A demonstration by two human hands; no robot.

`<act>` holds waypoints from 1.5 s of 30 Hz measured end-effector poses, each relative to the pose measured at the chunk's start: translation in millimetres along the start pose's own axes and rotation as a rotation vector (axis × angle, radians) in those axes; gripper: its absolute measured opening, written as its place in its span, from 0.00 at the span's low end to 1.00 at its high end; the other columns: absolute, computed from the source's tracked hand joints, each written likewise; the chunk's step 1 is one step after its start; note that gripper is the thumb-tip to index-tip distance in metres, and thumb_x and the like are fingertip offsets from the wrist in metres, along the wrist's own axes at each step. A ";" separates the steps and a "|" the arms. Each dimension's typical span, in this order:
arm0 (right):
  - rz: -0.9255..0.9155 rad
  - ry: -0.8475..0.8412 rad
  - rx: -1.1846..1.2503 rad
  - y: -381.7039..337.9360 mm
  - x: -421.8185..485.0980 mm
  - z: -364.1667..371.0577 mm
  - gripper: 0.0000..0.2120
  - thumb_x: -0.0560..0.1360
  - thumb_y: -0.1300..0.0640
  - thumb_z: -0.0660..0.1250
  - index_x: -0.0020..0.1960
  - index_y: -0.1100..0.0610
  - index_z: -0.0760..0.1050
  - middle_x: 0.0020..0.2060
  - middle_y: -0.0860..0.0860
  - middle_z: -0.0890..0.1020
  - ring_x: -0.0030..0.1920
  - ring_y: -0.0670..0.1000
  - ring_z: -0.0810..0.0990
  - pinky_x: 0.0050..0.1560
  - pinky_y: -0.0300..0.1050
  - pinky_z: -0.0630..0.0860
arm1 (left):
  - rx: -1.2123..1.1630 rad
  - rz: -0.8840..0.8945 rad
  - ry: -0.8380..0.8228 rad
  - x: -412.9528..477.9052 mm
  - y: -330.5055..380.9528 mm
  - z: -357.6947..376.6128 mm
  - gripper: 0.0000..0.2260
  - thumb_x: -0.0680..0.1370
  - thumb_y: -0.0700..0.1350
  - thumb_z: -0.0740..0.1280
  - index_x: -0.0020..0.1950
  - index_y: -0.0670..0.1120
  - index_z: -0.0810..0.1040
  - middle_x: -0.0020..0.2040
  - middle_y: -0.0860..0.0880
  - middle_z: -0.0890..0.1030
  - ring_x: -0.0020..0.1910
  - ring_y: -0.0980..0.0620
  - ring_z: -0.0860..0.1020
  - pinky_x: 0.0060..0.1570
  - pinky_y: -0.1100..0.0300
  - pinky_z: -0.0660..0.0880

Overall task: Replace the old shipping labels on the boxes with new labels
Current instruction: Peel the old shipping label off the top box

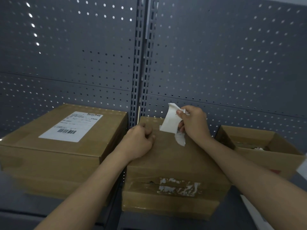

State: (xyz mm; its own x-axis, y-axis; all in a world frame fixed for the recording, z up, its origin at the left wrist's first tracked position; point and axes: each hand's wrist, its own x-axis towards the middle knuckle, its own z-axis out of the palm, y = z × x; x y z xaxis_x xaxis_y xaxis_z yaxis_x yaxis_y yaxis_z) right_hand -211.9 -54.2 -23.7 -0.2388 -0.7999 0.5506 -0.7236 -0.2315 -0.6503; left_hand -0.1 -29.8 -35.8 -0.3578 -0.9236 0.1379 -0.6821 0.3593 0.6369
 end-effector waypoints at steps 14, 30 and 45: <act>0.135 0.103 0.157 -3.4 -2.7 -4.9 0.09 0.82 0.59 0.60 0.49 0.63 0.76 0.27 0.56 0.79 0.21 0.46 0.78 0.23 0.37 0.75 | -0.008 0.005 0.015 1.4 -2.7 2.5 0.17 0.82 0.49 0.63 0.70 0.47 0.75 0.79 0.47 0.60 0.77 0.46 0.60 0.72 0.57 0.58; 0.179 0.221 0.183 -0.3 -0.6 -7.0 0.09 0.83 0.57 0.58 0.47 0.61 0.71 0.32 0.53 0.79 0.23 0.45 0.79 0.24 0.36 0.75 | -0.037 -0.024 0.020 10.7 -4.7 8.0 0.21 0.81 0.50 0.65 0.73 0.47 0.71 0.79 0.50 0.60 0.77 0.48 0.60 0.75 0.53 0.58; 0.181 0.194 0.351 24.4 7.3 -54.0 0.08 0.81 0.62 0.63 0.55 0.65 0.78 0.45 0.54 0.81 0.46 0.55 0.84 0.41 0.41 0.83 | -0.032 -0.021 0.018 11.7 -7.0 6.3 0.21 0.81 0.50 0.64 0.74 0.49 0.71 0.79 0.50 0.60 0.78 0.47 0.59 0.76 0.53 0.56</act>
State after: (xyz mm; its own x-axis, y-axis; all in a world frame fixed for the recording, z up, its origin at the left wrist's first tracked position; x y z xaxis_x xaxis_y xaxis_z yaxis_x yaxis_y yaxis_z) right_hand -266.3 -35.8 -7.2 -0.4831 -0.7335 0.4781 -0.4035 -0.2982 -0.8651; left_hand -3.6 -42.3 -43.4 -0.3317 -0.9333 0.1377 -0.6682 0.3354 0.6640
